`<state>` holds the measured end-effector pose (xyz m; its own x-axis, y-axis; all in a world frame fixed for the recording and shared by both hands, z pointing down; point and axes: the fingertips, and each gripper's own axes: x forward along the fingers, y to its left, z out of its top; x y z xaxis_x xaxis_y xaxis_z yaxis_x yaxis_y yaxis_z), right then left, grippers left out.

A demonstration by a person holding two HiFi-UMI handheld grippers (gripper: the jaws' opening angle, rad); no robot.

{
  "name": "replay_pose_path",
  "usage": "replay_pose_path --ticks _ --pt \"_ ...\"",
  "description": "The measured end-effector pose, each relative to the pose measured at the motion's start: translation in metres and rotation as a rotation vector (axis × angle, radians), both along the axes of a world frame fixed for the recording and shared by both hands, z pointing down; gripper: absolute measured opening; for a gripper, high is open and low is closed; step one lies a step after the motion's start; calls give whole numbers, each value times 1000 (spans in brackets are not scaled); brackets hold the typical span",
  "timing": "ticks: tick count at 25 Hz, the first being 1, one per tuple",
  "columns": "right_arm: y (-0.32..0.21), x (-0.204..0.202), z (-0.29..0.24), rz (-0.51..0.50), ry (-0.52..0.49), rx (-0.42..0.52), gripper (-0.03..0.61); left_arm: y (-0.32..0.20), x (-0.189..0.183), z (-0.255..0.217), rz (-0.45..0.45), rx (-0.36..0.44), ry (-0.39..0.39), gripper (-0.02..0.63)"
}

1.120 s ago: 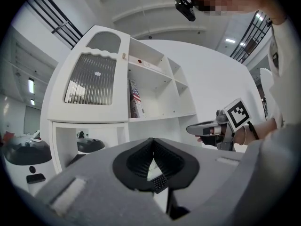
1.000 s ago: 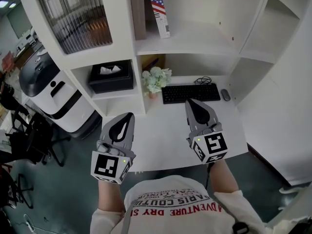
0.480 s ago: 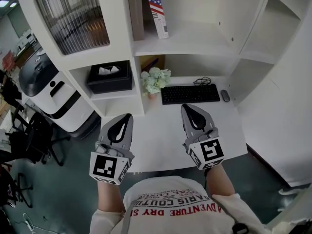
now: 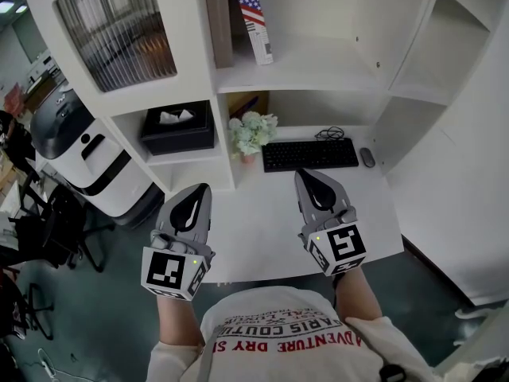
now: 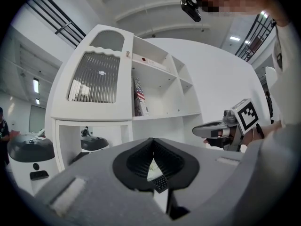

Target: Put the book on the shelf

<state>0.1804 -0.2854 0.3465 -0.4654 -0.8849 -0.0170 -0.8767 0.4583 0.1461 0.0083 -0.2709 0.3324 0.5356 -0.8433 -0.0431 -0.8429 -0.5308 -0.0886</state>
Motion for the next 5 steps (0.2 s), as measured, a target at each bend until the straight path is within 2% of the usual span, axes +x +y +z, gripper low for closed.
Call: replay_pose_path --ticks 5 --pt "-1 -3 0 -10 14 -1 0 -3 -2 1 -12 -18 -3 5"
